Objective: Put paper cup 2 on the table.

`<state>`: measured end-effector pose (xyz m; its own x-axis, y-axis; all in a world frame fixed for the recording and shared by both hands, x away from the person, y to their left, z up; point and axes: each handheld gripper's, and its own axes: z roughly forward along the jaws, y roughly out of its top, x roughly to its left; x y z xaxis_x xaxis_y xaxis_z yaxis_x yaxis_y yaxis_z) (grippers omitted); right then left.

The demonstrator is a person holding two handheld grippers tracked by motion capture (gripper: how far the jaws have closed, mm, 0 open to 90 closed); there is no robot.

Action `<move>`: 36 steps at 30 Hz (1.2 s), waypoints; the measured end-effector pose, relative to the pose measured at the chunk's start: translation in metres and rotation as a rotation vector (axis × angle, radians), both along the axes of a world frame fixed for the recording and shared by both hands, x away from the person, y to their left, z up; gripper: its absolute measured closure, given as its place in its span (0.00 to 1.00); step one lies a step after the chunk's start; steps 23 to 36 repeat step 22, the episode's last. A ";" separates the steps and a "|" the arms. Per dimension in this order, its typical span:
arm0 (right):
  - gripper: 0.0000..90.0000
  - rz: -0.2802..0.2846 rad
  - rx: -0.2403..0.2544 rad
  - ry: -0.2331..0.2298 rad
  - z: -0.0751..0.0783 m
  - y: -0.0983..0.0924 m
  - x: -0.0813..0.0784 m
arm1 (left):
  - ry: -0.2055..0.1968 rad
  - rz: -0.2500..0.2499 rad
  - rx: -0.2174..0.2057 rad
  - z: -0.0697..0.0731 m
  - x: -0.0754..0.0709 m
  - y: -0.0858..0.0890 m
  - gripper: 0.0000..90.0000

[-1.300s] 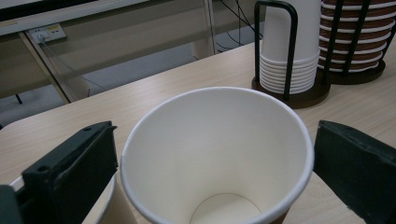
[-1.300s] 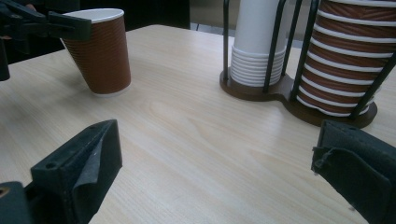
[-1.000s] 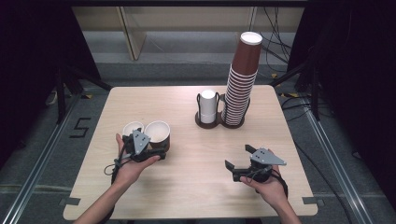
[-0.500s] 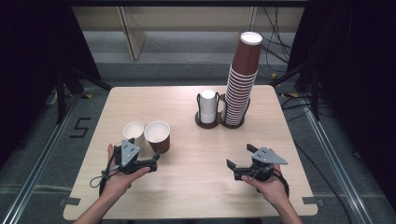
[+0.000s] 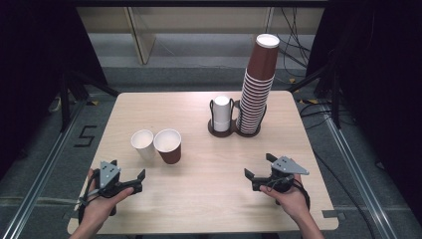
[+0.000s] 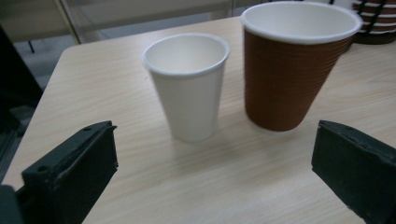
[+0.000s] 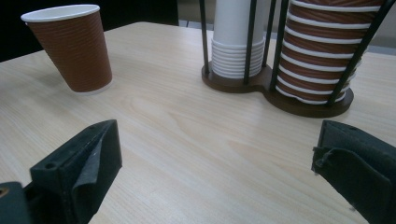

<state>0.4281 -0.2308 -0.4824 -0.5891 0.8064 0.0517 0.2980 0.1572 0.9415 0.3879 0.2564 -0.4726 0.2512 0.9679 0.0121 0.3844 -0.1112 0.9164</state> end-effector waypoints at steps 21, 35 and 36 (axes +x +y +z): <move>0.02 -0.029 -0.009 0.025 -0.009 -0.009 0.008 | 0.003 0.104 -0.011 -0.006 -0.003 0.019 0.01; 0.02 -0.026 -0.001 0.026 -0.010 -0.009 0.008 | 0.006 0.105 -0.014 -0.006 -0.003 0.019 0.01; 0.02 -0.026 -0.001 0.026 -0.010 -0.009 0.008 | 0.006 0.105 -0.014 -0.006 -0.003 0.019 0.01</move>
